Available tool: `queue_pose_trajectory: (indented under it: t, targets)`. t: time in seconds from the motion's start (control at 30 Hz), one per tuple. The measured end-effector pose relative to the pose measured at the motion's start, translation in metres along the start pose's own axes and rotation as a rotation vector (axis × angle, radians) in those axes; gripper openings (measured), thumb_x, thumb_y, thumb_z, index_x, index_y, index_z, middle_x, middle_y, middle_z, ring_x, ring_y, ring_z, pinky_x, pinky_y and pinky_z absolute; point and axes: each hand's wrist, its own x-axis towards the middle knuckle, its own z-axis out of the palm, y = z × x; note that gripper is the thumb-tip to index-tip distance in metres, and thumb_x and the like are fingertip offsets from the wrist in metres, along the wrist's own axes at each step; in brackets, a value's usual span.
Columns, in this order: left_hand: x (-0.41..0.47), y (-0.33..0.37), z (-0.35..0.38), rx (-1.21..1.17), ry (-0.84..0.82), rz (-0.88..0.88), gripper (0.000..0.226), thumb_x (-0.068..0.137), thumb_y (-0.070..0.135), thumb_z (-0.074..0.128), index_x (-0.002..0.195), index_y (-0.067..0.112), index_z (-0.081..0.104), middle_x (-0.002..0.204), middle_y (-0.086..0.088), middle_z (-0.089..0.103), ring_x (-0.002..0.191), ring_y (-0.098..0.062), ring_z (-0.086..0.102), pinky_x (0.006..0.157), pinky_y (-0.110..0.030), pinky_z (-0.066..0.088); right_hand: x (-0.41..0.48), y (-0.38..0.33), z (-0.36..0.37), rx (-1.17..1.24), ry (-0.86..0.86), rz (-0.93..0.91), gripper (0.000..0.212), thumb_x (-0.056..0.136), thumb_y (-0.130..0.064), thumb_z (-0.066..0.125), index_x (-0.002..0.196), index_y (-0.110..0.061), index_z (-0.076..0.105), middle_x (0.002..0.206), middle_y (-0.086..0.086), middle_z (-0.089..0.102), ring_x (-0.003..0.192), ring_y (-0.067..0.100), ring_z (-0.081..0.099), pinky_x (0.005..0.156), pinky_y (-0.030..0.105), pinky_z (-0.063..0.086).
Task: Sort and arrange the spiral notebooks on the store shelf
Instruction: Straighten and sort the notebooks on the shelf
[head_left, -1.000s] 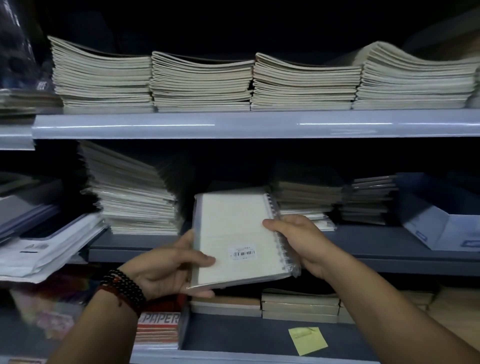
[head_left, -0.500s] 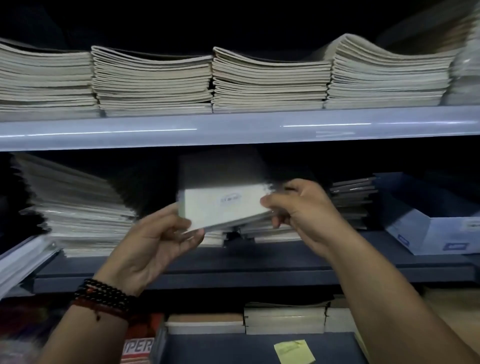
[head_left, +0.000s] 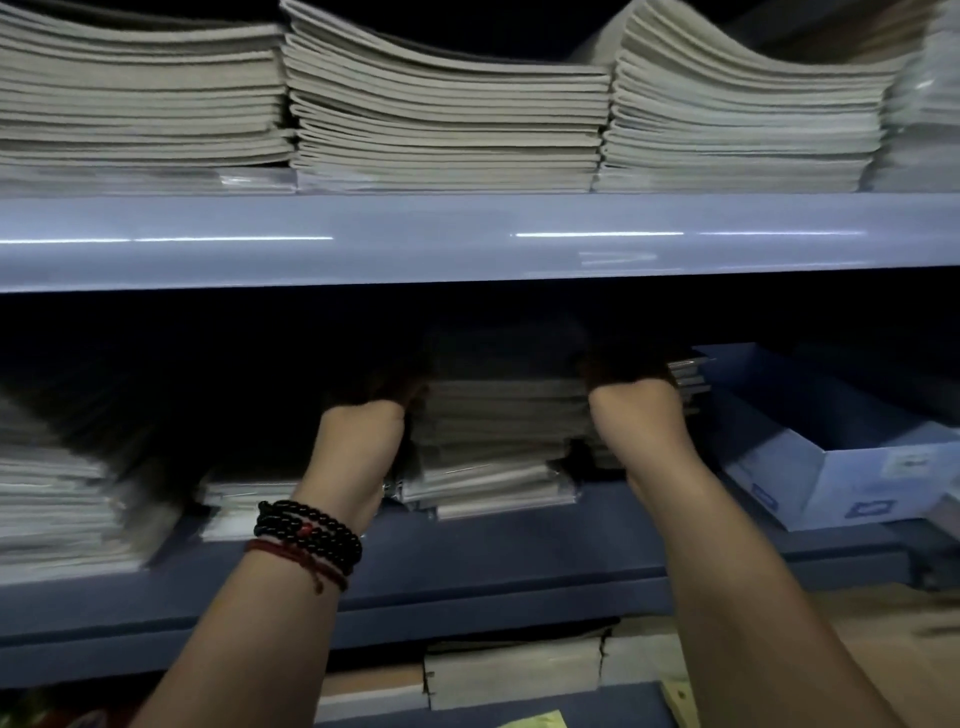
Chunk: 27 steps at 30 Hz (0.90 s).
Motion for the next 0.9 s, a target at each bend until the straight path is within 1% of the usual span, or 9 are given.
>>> queue_pose_trajectory:
  t: [0.07,0.13,0.2,0.3,0.4,0.47,0.57,0.7,0.9]
  targets:
    - [0.003,-0.007,0.004,0.033,-0.004,-0.023,0.036,0.097,0.011,0.058,0.127,-0.008,0.058,0.113,-0.015,0.064,0.109,-0.035,0.061,0.1,-0.045,0.05,0.005,0.012,0.002,-0.039,0.02,0.032,0.021,0.095,-0.04,0.061,0.107,-0.023,0.063,0.114,0.006,0.062,0.098,0.023,0.058,0.08,0.026,0.04]
    - [0.0,-0.007,0.005,0.069,-0.009,-0.031,0.035,0.097,0.016,0.059,0.126,-0.004,0.058,0.111,-0.012,0.063,0.107,-0.032,0.06,0.104,-0.045,0.046,0.008,0.014,0.001,-0.034,0.029,0.032,0.015,0.096,-0.033,0.06,0.097,-0.019,0.066,0.103,0.005,0.065,0.083,0.017,0.058,0.068,0.026,0.043]
    - [-0.004,-0.004,0.001,0.067,-0.031,-0.031,0.021,0.097,0.013,0.056,0.114,0.001,0.062,0.1,-0.007,0.064,0.097,-0.025,0.06,0.094,-0.036,0.049,0.004,0.009,-0.004,-0.021,0.028,0.035,0.017,0.097,-0.027,0.061,0.083,-0.018,0.063,0.088,-0.001,0.063,0.073,0.008,0.055,0.06,0.02,0.044]
    - [-0.006,0.0,-0.013,0.049,-0.043,0.011,0.014,0.097,0.006,0.051,0.093,0.007,0.065,0.097,-0.009,0.069,0.089,-0.022,0.065,0.076,-0.031,0.053,-0.01,-0.002,-0.01,-0.166,0.159,-0.131,0.034,0.092,-0.012,0.06,0.062,-0.021,0.047,0.07,0.001,0.055,0.064,0.015,0.05,0.064,0.026,0.039]
    - [-0.007,-0.001,-0.038,0.116,-0.031,0.109,0.017,0.097,0.009,0.056,0.09,0.015,0.07,0.103,-0.009,0.074,0.092,-0.022,0.069,0.071,-0.031,0.056,-0.034,-0.018,-0.002,-0.342,0.269,-0.35,0.03,0.087,-0.015,0.06,0.063,-0.014,0.042,0.077,0.01,0.05,0.08,0.027,0.046,0.071,0.028,0.033]
    - [-0.01,-0.005,-0.058,0.179,-0.036,0.161,0.013,0.096,0.013,0.062,0.09,0.02,0.072,0.098,-0.004,0.076,0.094,-0.022,0.071,0.074,-0.034,0.057,-0.055,-0.028,0.013,-0.267,0.186,-0.466,0.02,0.09,-0.018,0.063,0.075,-0.015,0.05,0.081,-0.001,0.046,0.078,0.019,0.046,0.069,0.021,0.032]
    - [-0.013,-0.015,-0.095,0.285,-0.018,0.221,0.014,0.095,0.011,0.065,0.094,0.023,0.07,0.09,-0.001,0.075,0.089,-0.018,0.07,0.083,-0.046,0.055,-0.087,-0.026,0.042,-0.137,-0.111,-0.537,0.004,0.093,-0.021,0.065,0.092,-0.019,0.061,0.091,-0.005,0.053,0.074,0.009,0.055,0.066,0.018,0.044]
    - [-0.01,-0.027,-0.141,0.441,0.016,0.304,0.032,0.094,-0.002,0.059,0.101,0.028,0.067,0.103,0.005,0.073,0.096,-0.009,0.068,0.087,-0.029,0.054,-0.109,0.001,0.08,-0.19,-0.52,-0.433,0.018,0.094,-0.023,0.066,0.112,-0.022,0.062,0.108,-0.012,0.055,0.093,0.007,0.059,0.078,0.026,0.053]
    - [0.005,-0.054,-0.186,0.648,0.042,0.27,0.035,0.087,0.002,0.059,0.112,0.026,0.061,0.116,-0.004,0.069,0.11,-0.017,0.065,0.104,-0.043,0.052,-0.115,0.032,0.119,-0.453,-0.534,-0.363,0.037,0.094,-0.021,0.063,0.13,-0.02,0.054,0.121,-0.007,0.047,0.102,0.008,0.051,0.091,0.025,0.048]
